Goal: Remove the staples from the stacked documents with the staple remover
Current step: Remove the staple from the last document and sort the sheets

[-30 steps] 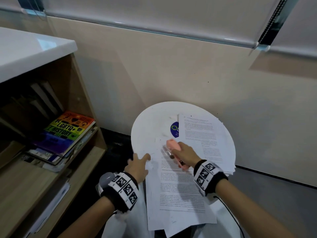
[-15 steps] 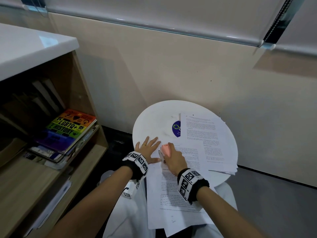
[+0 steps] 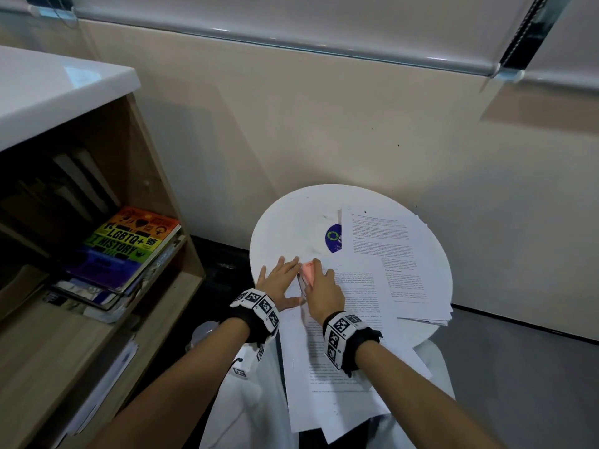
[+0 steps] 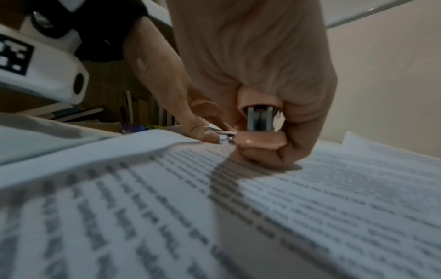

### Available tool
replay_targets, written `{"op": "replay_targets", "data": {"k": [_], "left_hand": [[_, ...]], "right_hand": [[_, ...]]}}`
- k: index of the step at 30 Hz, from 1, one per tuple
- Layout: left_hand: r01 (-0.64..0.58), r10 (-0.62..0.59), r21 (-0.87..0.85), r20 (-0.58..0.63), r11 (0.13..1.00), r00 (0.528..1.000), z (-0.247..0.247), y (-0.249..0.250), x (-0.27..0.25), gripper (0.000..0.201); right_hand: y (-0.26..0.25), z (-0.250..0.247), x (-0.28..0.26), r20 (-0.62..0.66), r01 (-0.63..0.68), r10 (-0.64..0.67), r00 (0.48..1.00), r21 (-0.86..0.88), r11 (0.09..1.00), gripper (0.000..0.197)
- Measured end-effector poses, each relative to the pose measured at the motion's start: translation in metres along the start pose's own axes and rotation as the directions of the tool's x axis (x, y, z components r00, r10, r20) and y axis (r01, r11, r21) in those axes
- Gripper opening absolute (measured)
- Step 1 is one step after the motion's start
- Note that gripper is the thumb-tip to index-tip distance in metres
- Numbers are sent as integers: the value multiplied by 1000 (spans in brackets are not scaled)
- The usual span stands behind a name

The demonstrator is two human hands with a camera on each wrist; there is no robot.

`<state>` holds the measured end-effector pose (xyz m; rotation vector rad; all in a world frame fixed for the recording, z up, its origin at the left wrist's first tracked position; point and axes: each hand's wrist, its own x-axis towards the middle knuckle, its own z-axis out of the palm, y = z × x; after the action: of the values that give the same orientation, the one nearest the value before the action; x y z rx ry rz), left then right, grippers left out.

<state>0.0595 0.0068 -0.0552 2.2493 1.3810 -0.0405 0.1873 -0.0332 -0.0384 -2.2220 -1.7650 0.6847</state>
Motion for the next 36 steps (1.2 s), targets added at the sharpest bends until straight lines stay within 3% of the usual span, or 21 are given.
{"op": "replay_targets", "data": {"k": [5,9,14,26,32,36], "left_hand": [[-2,2,-28,-14,1000,1000,-1,0,0,91],[24,-24,-1,-4,1000,1000,1,-2,1,91],[61,-62,-32,-39,998,997,3,-3,0,94],[63,-64,-34,-33,997,997,0,-8,2,95],[50,-50,-12,-18,999,999,1,-9,2,96],[49,-51,-36,-63,998,997,1,-11,0,90]], "right_hand": [[-4,0,4,-22,6,-6,1000,0,1000,54],[-3,0,11,10,-59,58,998,113,992,46],[-6,0,11,-23,39,-40,999,-21,999,53],[-4,-16,28,60,-14,11,998,52,999,42],[2,-7,22,-4,99,-99,995,12,995,51],[3,-5,21,-66,208,-216,974,-108,972,50]]}}
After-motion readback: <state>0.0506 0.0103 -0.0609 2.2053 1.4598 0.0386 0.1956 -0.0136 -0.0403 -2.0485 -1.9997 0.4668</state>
